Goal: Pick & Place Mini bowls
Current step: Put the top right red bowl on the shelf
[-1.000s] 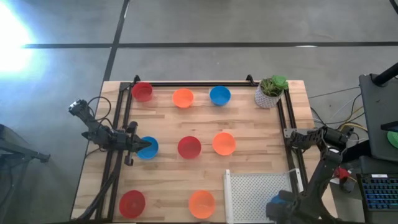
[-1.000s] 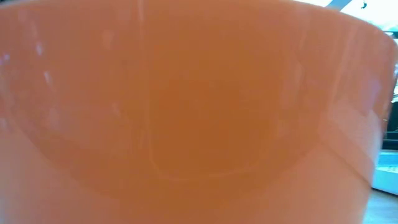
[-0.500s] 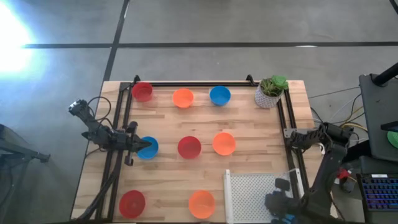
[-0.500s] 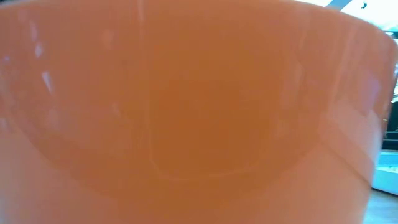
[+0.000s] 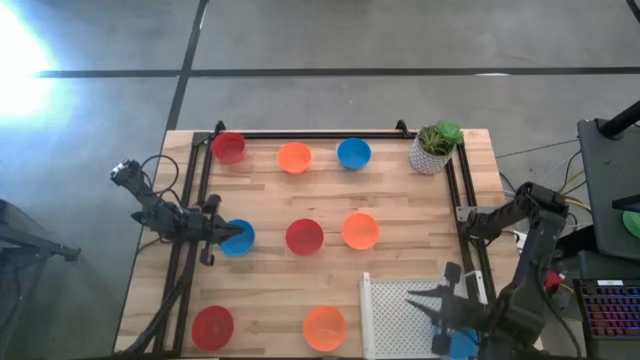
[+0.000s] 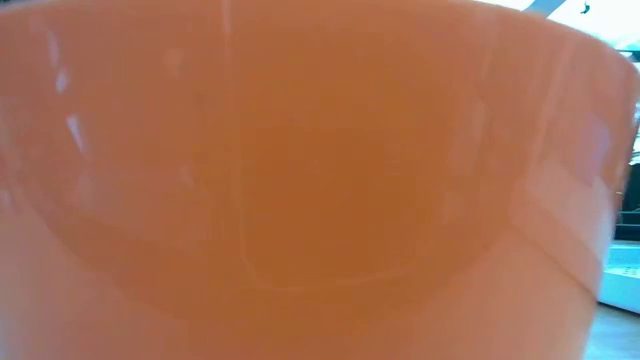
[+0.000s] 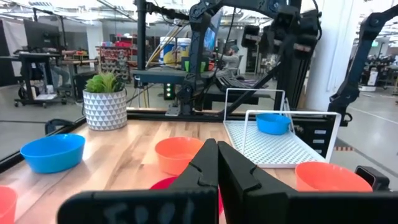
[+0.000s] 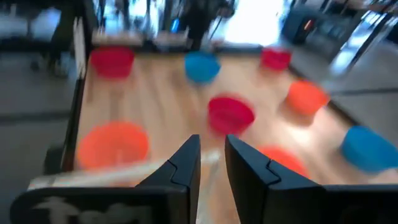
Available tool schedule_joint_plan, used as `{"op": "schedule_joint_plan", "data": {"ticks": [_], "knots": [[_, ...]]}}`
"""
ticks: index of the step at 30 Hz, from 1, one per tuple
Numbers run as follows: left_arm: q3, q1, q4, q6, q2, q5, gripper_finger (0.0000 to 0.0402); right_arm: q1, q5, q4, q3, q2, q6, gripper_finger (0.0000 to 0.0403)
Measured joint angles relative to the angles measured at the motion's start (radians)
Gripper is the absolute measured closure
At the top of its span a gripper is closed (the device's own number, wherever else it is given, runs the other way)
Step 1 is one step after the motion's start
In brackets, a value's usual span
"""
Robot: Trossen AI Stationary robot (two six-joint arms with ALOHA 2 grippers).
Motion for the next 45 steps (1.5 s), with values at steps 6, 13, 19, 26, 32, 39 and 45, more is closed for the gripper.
{"op": "schedule_joint_plan", "data": {"ticks": [6, 13, 19, 26, 32, 39, 45], "knots": [[0.0, 0.0, 0.03, 0.03, 0.0, -0.003, 0.0402, -0.045, 0.064, -0.01, -0.01, -0.068, 0.001, 0.0342], [0.032, -0.001, 0.101, 0.094, 0.0, -0.145, 0.0402, -0.185, 0.068, -0.086, -0.011, -0.138, 0.024, 0.0344], [0.114, 0.0, 0.073, 0.159, 0.016, -0.399, 0.0402, -0.308, 0.068, -0.09, -0.011, -0.187, -0.067, 0.0344], [0.223, 0.0, 0.049, 0.198, 0.093, -0.661, 0.0402, -0.431, 0.067, -0.098, -0.012, -0.207, -0.142, 0.0344], [0.318, -0.001, 0.05, 0.308, 0.144, -0.845, 0.0402, -0.55, 0.066, -0.1, -0.013, -0.208, -0.158, 0.0344], [0.419, 0.0, 0.052, 0.374, 0.176, -0.85, 0.0402, -0.673, 0.034, -0.098, -0.013, -0.208, -0.219, 0.0344], [0.46, 0.0, 0.051, 0.406, 0.185, -0.85, 0.0402, -0.734, -0.028, -0.094, -0.013, -0.208, -0.262, 0.0344]]}}
